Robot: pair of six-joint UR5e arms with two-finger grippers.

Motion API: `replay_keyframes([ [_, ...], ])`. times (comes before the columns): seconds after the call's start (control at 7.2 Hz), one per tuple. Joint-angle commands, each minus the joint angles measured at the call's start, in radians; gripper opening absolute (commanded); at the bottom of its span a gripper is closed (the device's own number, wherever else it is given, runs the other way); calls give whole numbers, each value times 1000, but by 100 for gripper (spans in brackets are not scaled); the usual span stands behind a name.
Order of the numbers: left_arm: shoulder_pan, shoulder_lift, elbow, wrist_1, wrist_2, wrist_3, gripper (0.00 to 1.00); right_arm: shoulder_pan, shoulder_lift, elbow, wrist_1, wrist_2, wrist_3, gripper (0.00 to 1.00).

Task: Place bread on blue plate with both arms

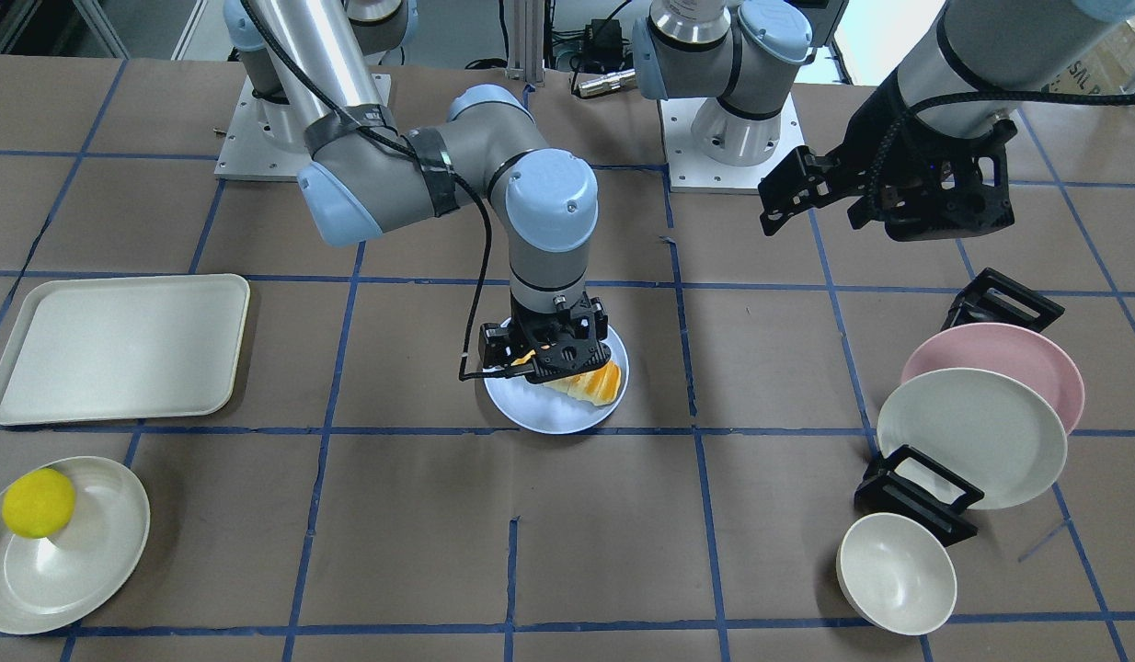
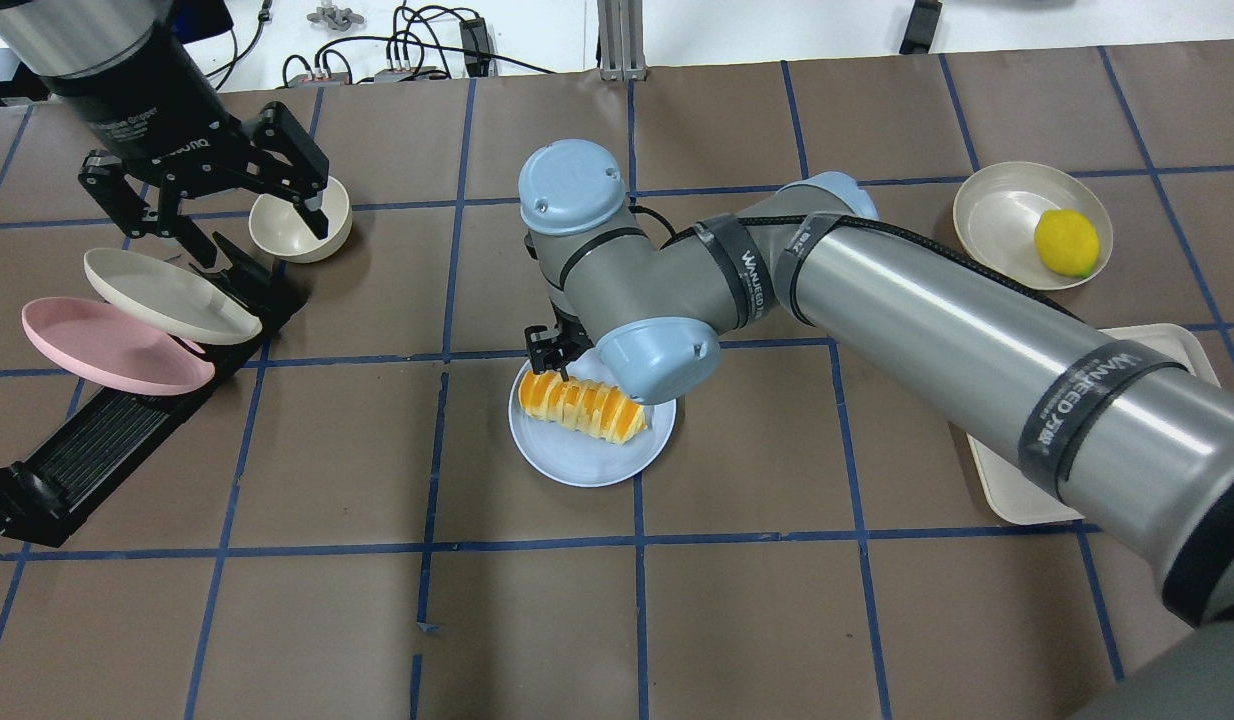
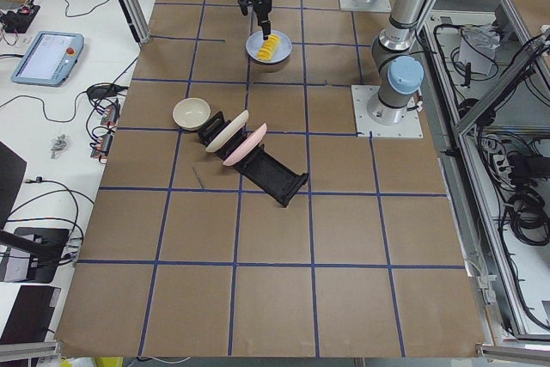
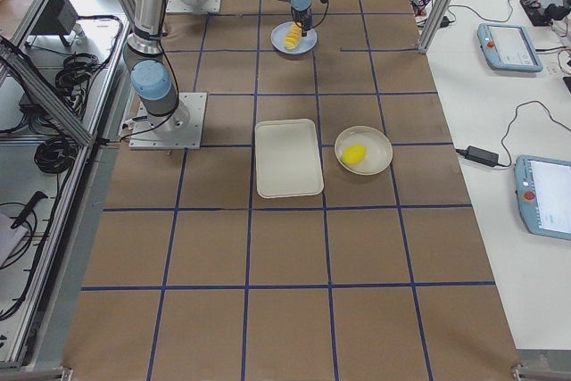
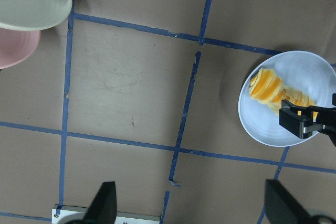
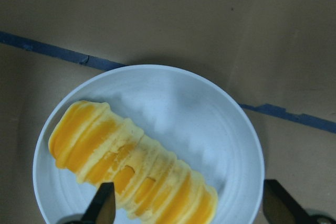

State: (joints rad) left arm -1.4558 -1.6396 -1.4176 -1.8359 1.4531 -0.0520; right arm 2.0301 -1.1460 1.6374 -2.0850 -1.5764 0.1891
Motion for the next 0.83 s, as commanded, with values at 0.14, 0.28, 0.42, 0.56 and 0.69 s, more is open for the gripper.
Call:
replay_keyframes([
  [0.14,-55,7,-26,7,5,-12,98,-175,-176,-83,211,1,-29,100],
  [0.28,-76,15,-49,48,57,-15,97,-271,-228,-134,332,13,-101,100],
  [0.42,-81,20,-66,84,73,-17,97,-350,-254,-172,414,19,-179,100],
  [0.56,-84,21,-75,119,99,-53,98,-405,-264,-210,431,19,-268,100],
  [0.69,-84,27,-84,129,99,-75,98,-430,-287,-240,472,19,-284,100],
])
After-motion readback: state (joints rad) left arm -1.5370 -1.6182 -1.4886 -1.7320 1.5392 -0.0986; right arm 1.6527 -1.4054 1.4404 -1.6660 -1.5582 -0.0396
